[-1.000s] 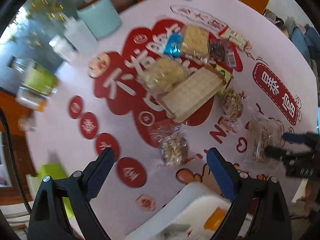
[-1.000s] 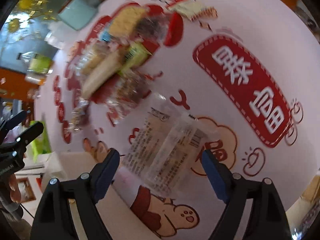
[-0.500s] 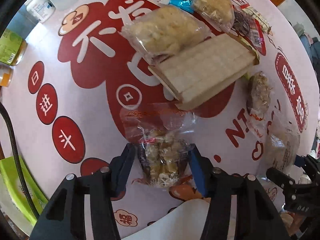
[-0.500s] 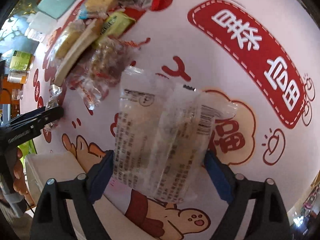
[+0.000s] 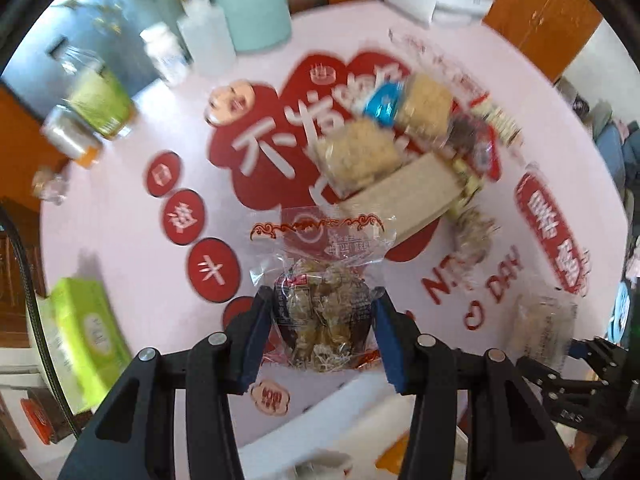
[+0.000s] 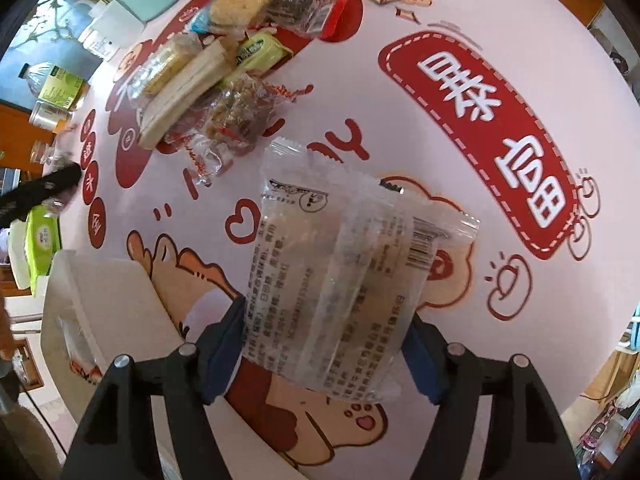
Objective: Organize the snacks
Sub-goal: 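Grasp the nut-cluster bag with the left tool while the right tool grasps the clear pastry bag, then lower both bags into the white tray and open both tools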
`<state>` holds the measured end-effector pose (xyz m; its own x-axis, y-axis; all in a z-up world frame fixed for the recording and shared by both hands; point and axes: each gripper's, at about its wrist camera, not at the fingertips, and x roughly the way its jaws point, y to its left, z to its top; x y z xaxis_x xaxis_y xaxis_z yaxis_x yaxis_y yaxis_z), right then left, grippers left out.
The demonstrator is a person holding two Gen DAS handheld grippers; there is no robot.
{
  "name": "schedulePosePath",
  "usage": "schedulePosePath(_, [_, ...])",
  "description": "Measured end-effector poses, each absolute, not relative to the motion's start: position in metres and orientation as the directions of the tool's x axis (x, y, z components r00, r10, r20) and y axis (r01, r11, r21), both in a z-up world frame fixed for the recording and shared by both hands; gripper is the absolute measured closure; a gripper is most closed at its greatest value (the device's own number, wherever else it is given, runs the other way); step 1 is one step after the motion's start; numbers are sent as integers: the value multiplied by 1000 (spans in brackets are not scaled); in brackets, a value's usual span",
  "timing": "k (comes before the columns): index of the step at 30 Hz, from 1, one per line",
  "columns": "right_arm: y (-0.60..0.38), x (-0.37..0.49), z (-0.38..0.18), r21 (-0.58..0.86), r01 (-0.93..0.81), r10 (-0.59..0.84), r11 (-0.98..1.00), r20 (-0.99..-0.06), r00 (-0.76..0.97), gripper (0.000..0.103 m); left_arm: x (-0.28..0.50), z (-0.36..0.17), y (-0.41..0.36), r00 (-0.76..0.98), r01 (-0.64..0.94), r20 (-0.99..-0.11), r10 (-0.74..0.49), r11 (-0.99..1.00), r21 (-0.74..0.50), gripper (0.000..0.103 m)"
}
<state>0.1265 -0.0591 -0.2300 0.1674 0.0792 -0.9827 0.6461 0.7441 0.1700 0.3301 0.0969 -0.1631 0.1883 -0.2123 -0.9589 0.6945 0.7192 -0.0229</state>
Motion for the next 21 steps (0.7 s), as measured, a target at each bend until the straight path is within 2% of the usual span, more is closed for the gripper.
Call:
schedulePosePath(6, [-55, 106, -190, 196, 587, 54, 786, -967, 250, 32, 273, -86, 131, 300, 682, -911, -283, 731, -3, 55])
schedulePosePath(11, [-50, 90, -159, 231, 485, 62, 843, -939, 339, 32, 205, -43, 169, 373, 618, -880, -294, 786, -1, 55])
schedulePosePath(21, [-28, 50, -101, 287, 204, 166, 936, -870, 464, 32, 73, -33, 227, 476, 336, -854, -207, 941, -41, 55])
